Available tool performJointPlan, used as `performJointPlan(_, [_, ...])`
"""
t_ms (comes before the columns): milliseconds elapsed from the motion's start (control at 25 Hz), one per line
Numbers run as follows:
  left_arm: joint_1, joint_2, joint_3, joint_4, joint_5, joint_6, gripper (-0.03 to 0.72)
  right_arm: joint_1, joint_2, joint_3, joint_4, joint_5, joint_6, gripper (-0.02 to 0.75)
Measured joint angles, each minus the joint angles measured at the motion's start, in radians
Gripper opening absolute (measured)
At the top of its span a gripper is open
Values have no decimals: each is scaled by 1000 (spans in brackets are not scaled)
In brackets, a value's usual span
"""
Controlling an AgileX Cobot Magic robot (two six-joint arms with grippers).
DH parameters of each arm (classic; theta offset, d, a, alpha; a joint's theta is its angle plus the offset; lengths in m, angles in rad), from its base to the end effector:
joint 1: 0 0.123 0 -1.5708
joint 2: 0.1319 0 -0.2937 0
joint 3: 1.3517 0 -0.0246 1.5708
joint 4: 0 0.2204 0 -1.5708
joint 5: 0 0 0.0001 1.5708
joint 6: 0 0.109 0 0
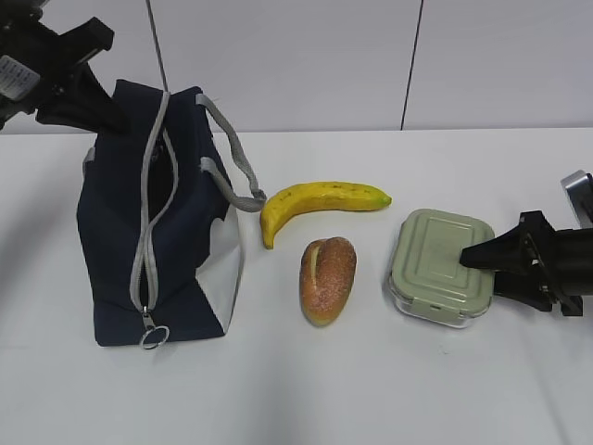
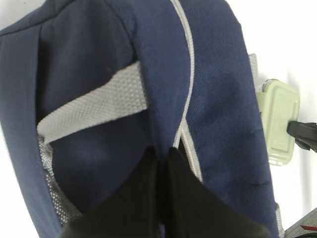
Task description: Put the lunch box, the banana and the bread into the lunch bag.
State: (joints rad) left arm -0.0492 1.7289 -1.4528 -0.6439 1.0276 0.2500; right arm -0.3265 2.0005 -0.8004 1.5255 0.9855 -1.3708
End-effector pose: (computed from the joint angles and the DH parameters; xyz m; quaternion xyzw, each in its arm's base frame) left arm 0.3431 -0.0730 0.3033 0.0272 0.9402 -0.2772 0.1959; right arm 0.3121 -0.0098 0.1290 0.1015 0.8636 0.4432 0.2179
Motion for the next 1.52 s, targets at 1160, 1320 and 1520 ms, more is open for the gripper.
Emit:
performJointPlan(1160, [0,0,0,0,1,0,1,2,-7,-85,-51,108,85,372])
performJointPlan(1320, [0,0,0,0,1,0,1,27,-56,-148,-75,109,157,372])
performJointPlan(1520, [0,0,0,-1,1,0,1,102,-107,-271,-144,120,305,372])
